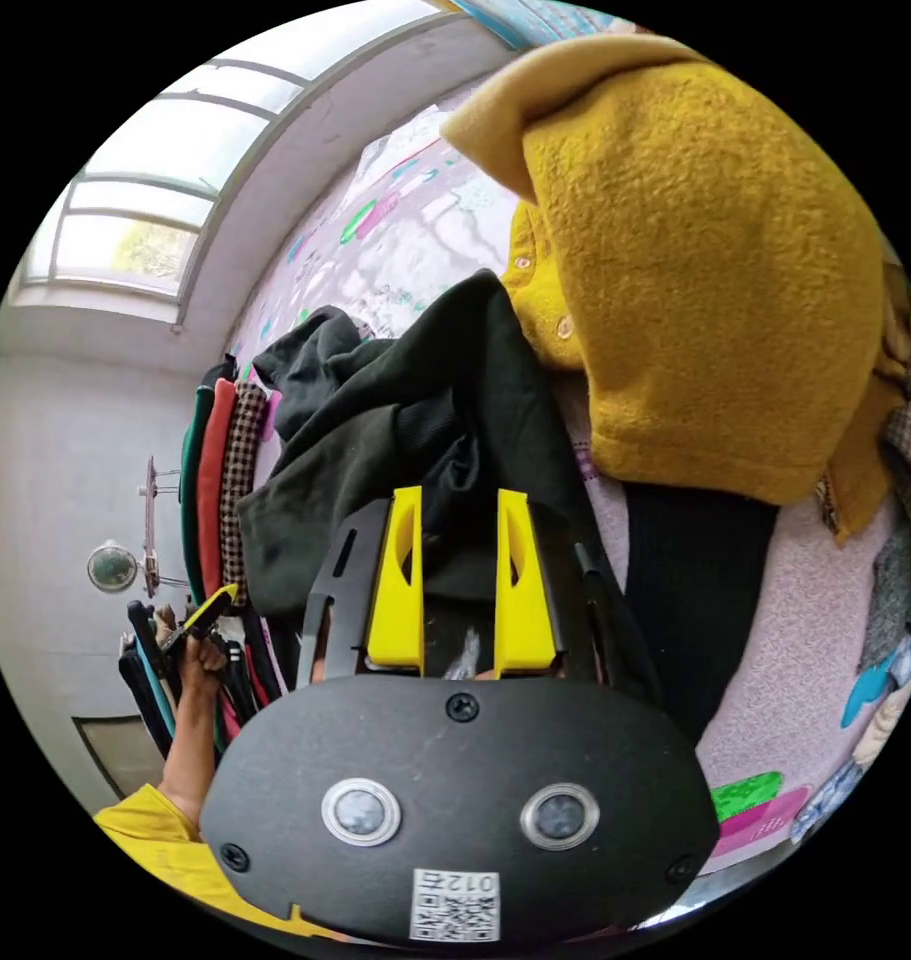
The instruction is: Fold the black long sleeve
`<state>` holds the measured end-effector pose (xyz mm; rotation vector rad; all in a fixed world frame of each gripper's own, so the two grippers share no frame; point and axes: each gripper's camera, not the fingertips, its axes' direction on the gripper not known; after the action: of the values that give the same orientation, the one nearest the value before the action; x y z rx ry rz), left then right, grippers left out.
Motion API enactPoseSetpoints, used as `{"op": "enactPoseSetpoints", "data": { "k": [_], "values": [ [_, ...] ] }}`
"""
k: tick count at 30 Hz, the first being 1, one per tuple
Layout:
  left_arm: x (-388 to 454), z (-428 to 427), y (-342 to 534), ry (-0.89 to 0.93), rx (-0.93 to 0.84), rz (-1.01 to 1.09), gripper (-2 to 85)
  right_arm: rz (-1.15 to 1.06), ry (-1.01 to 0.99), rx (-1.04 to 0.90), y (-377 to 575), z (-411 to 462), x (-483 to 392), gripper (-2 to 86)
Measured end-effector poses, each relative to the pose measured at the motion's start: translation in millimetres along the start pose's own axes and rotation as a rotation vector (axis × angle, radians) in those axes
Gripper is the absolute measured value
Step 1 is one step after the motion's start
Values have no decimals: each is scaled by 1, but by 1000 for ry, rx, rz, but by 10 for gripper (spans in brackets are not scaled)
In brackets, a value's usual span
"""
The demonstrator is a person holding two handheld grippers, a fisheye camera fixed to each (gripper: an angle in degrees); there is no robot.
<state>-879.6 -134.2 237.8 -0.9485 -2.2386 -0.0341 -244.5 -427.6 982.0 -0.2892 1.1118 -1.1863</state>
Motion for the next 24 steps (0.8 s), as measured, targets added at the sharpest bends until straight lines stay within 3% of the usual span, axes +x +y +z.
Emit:
{"op": "enactPoseSetpoints", "data": {
  "k": [3, 9, 13, 21, 24],
  "values": [
    [12, 7, -20, -41, -25, 42, 1, 0, 2, -9, -3, 7, -6, 39],
    [37, -1, -52, -52, 26, 126, 0, -123, -62, 193, 21, -59, -24, 20],
    [47, 52, -65, -129, -159, 152, -1, -45, 14, 108, 17, -28, 6, 19],
    [31, 32, -68, -72, -112, 167, -1, -16, 62, 91, 18, -7, 9, 18],
    [13, 3, -50, -28, -45, 115, -1, 35, 95, 196, 38, -32, 9, 16]
  ]
}}
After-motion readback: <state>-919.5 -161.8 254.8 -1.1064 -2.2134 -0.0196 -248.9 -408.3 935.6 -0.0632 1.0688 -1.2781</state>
